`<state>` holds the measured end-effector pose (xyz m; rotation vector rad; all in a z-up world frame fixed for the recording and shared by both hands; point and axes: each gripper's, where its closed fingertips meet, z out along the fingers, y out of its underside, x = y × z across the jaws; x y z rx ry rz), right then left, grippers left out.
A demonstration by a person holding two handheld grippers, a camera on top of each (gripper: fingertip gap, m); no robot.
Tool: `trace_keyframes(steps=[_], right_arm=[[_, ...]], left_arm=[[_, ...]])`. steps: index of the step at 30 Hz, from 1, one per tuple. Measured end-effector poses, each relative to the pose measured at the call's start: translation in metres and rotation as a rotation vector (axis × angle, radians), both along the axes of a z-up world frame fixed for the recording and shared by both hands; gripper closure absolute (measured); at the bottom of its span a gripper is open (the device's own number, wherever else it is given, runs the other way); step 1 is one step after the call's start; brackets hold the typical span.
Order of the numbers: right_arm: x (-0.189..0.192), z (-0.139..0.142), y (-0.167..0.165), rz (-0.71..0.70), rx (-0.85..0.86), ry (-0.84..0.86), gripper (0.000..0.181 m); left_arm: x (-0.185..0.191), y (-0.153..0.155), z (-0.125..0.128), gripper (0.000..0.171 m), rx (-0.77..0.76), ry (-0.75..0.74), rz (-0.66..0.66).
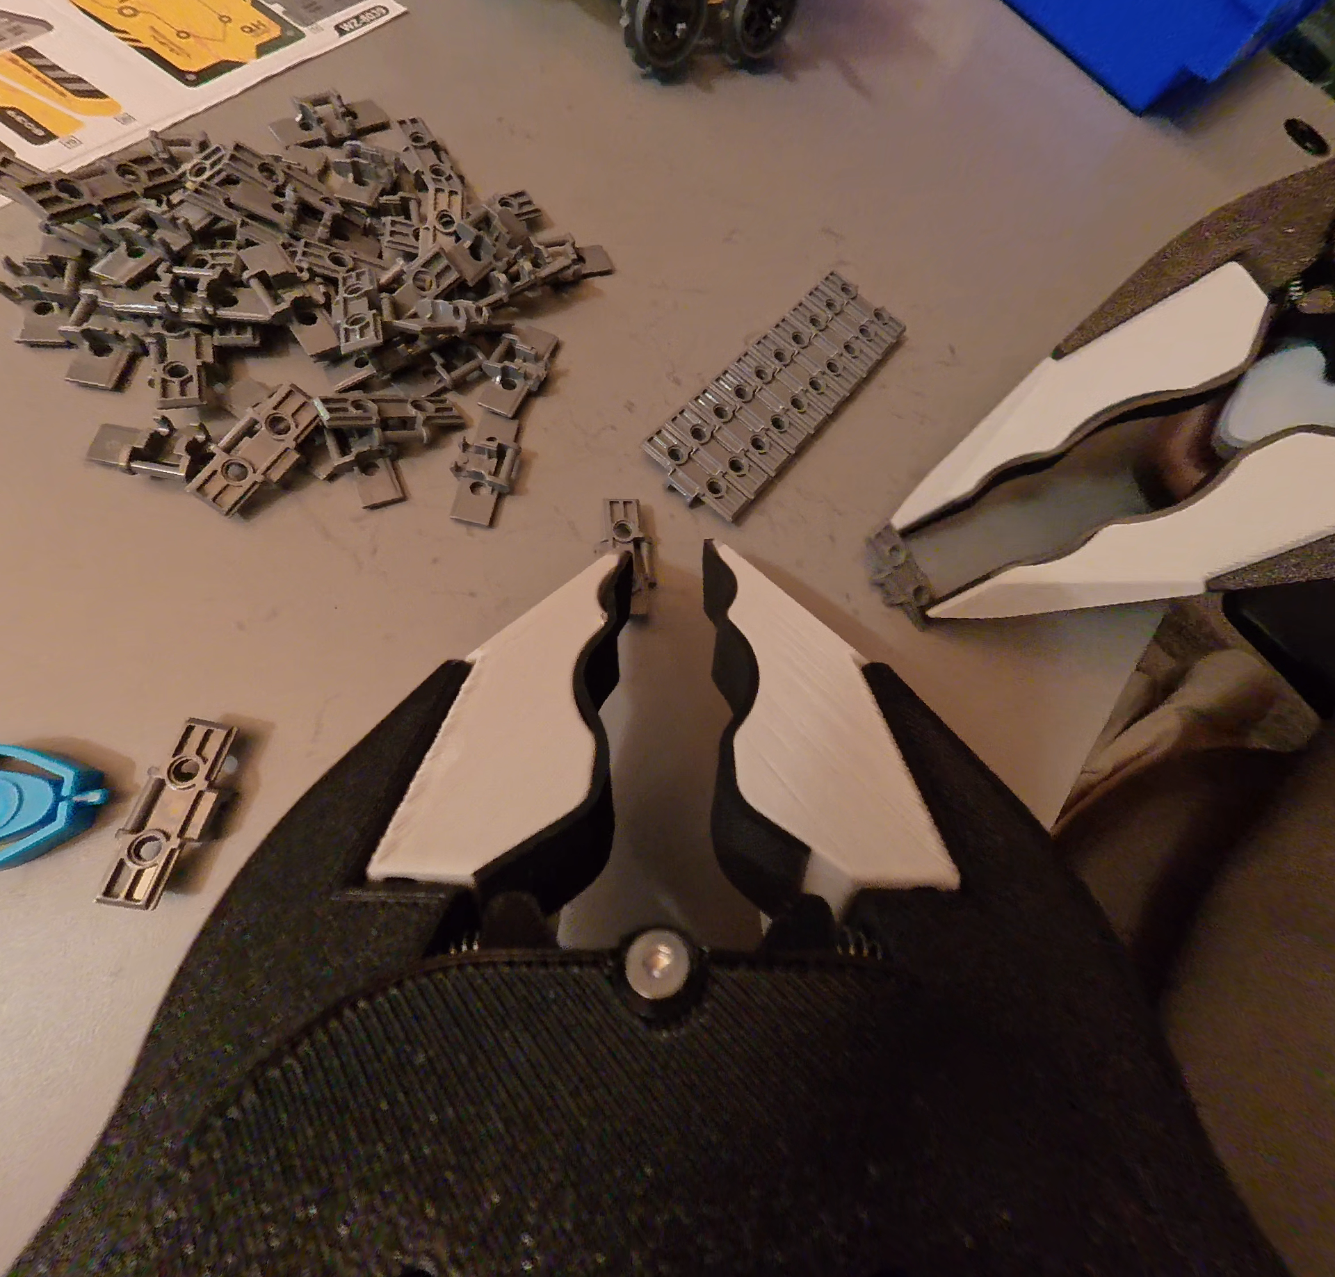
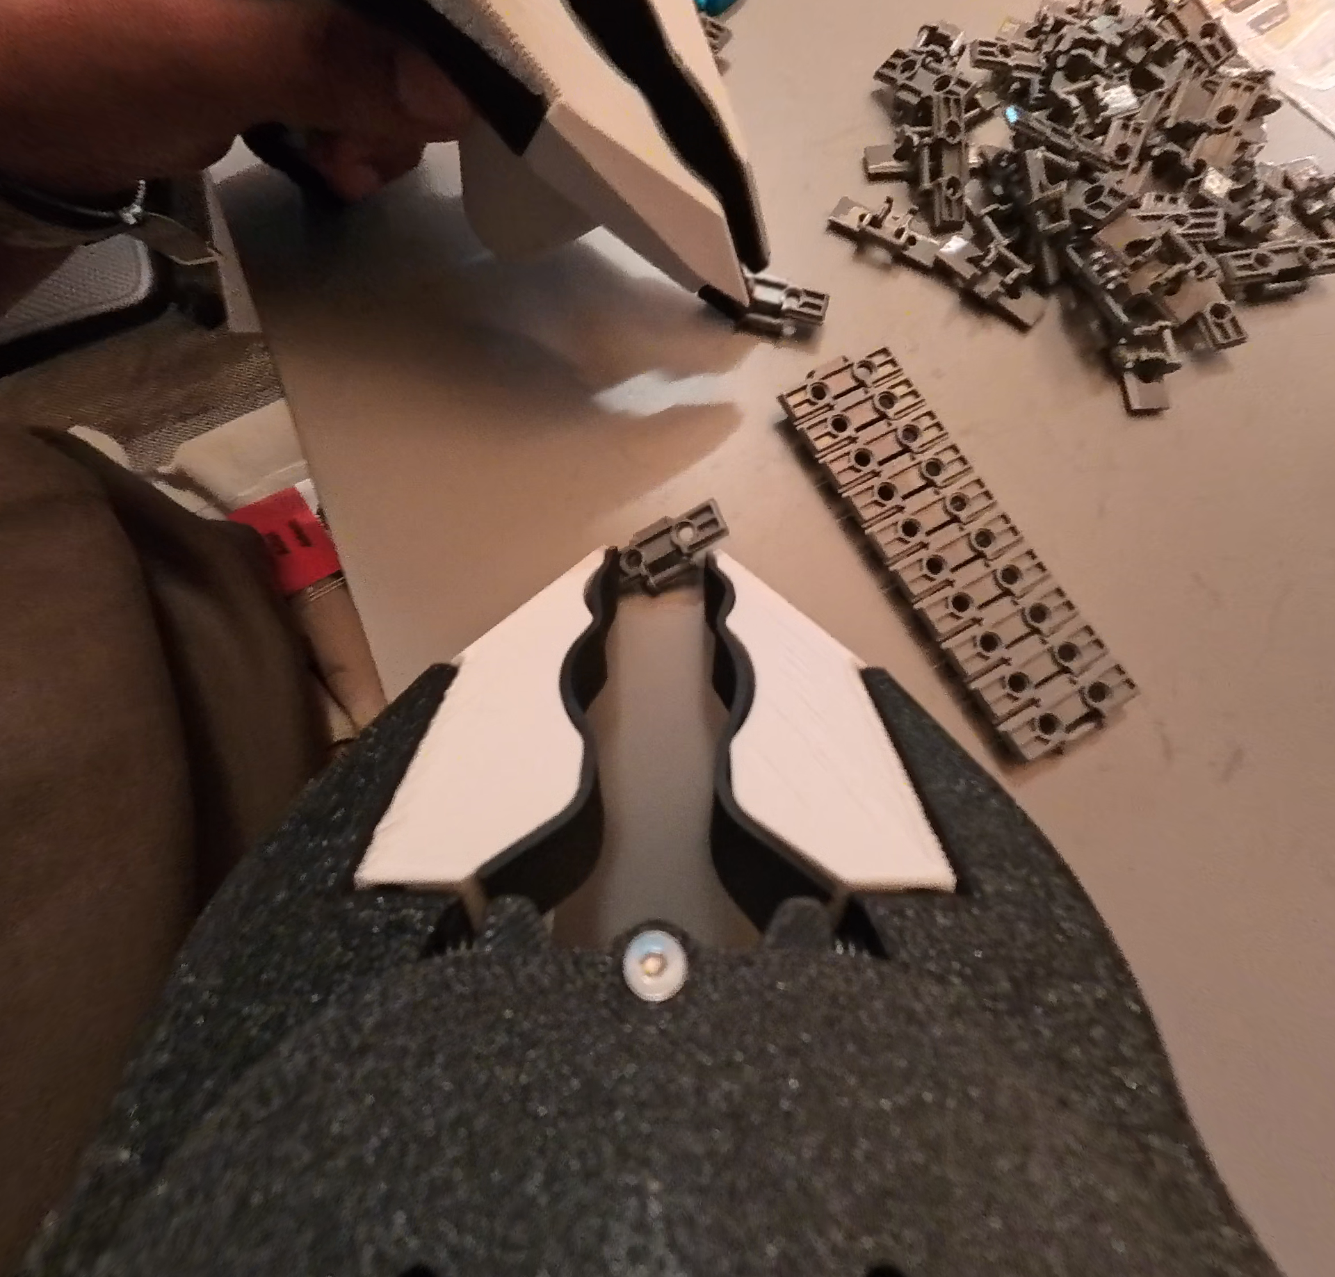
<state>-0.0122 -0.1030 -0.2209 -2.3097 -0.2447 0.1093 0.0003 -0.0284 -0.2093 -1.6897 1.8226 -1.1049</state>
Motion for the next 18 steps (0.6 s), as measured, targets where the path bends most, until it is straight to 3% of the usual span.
trace_keyframes(steps=[4, 12, 18], right_arm=[[0.006, 0.002, -0.003, -0.015, 0.02, -0.01, 0.15], [0.014, 0.019, -0.014, -0.045, 0.116, 0.135, 0.151], [0.017, 0.017, -0.01, -0.046, 0.105, 0.132, 0.151]], left_arm=[[-0.001, -0.002, 0.003, 0.154, -0.021, -0.018, -0.014], [-0.002, -0.005, 0.007, 0.144, -0.042, -0.038, -0.035], [-0.002, -0.006, 0.007, 0.142, -0.02, -0.039, -0.04]])
